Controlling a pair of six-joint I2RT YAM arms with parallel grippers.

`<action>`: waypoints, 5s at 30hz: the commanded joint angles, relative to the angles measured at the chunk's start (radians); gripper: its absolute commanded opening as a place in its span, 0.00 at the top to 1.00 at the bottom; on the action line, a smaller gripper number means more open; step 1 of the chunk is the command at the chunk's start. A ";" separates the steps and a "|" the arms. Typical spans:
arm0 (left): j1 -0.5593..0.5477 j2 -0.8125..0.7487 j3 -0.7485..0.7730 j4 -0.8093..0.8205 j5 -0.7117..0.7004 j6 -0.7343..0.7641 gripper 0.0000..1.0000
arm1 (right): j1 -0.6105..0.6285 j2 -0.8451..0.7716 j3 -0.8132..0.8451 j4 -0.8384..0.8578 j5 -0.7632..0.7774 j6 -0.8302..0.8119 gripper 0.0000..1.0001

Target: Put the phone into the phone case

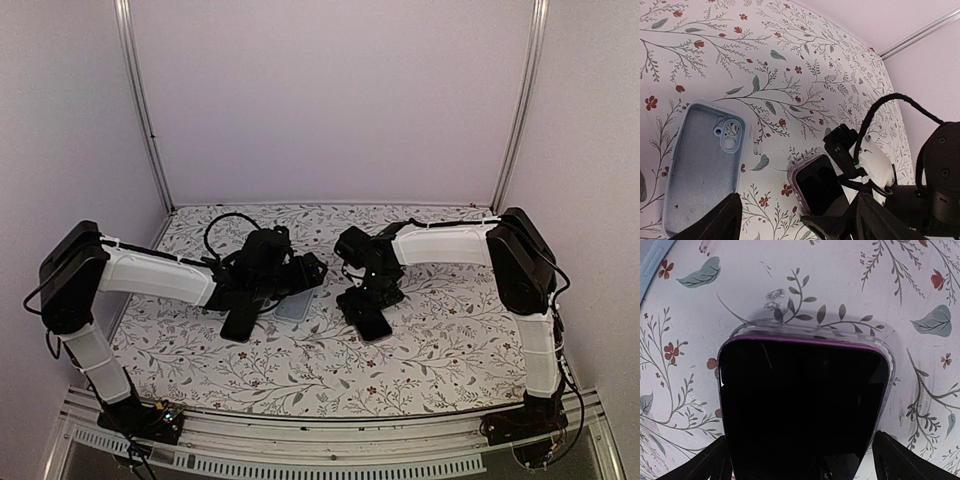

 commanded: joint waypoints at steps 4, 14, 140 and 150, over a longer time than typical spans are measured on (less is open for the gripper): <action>0.004 0.003 -0.012 0.030 0.003 0.018 0.21 | 0.000 0.009 -0.072 0.014 -0.081 -0.017 0.06; 0.008 -0.019 -0.074 0.155 0.020 0.042 0.21 | 0.001 -0.118 -0.107 0.136 0.042 -0.009 0.34; -0.010 0.378 0.049 0.318 0.661 0.282 0.54 | -0.134 -0.353 -0.570 0.508 -0.479 0.157 0.85; -0.011 0.395 0.087 0.240 0.634 0.278 0.57 | -0.130 -0.319 -0.535 0.457 -0.427 0.141 0.68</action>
